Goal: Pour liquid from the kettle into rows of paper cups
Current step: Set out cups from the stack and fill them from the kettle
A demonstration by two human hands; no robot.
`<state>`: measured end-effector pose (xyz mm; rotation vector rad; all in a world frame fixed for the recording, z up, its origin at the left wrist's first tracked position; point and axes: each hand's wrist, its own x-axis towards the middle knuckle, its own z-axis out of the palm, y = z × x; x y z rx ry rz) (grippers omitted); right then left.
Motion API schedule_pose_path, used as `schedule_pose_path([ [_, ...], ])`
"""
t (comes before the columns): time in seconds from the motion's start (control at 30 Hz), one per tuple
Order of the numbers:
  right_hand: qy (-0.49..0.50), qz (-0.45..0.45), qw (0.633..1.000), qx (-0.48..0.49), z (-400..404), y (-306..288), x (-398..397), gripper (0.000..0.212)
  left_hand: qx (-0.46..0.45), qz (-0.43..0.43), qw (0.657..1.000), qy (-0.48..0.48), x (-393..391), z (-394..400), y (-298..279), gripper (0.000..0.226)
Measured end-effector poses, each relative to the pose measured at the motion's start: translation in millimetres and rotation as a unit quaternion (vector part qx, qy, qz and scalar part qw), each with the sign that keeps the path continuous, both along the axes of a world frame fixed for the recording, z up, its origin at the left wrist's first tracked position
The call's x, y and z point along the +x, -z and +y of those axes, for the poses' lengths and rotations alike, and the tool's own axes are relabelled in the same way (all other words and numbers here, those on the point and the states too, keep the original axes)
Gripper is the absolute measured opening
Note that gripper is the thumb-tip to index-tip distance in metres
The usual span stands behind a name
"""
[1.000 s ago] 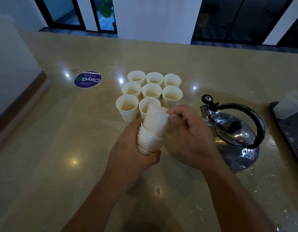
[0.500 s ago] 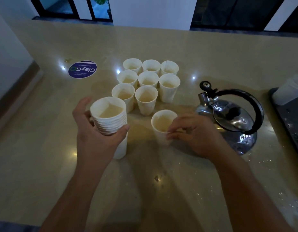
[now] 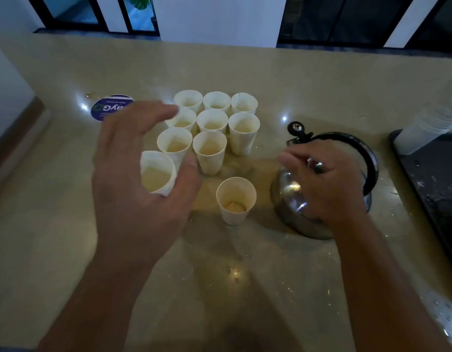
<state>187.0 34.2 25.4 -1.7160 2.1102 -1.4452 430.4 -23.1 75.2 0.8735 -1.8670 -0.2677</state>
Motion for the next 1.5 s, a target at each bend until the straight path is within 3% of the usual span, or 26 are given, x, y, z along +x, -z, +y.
schedule_pose_path([
  [0.17, 0.204, 0.002, 0.969, -0.136, 6.2, -6.2, -14.3, 0.012, 0.072, 0.007, 0.99, 0.122, -64.8, -2.5, -2.5, 0.026],
  [0.3, 0.277, -0.035, 0.958, -0.064, 7.9, 6.2, -32.2, 0.025, 0.203, -0.083, 0.962, 0.164, -123.8, -20.5, 9.9, 0.029],
  [0.5, 0.262, -0.165, 0.951, 0.002, 9.7, 0.2, -44.0, 0.02, 0.218, -0.266, 0.921, 0.183, -176.9, -52.1, 30.7, 0.054],
  [0.7, 0.243, -0.265, 0.932, -0.032, 10.0, -2.8, -41.9, 0.01, 0.2, -0.299, 0.909, 0.211, -192.8, -59.5, 33.2, 0.037],
  [0.87, 0.201, -0.266, 0.942, -0.044, 14.6, -15.8, -42.0, 0.012, 0.199, -0.262, 0.922, 0.206, -181.6, -56.4, 18.9, 0.034],
  [1.17, 0.08, -0.163, 0.983, -0.023, 24.6, -73.8, -35.9, 0.019, 0.216, -0.077, 0.955, 0.189, -132.3, -42.1, -15.9, 0.036],
  [1.5, 0.019, -0.11, 0.993, 0.046, 18.5, -95.4, -14.0, 0.022, 0.26, -0.06, 0.952, 0.15, -96.5, -31.8, -14.3, 0.039],
])
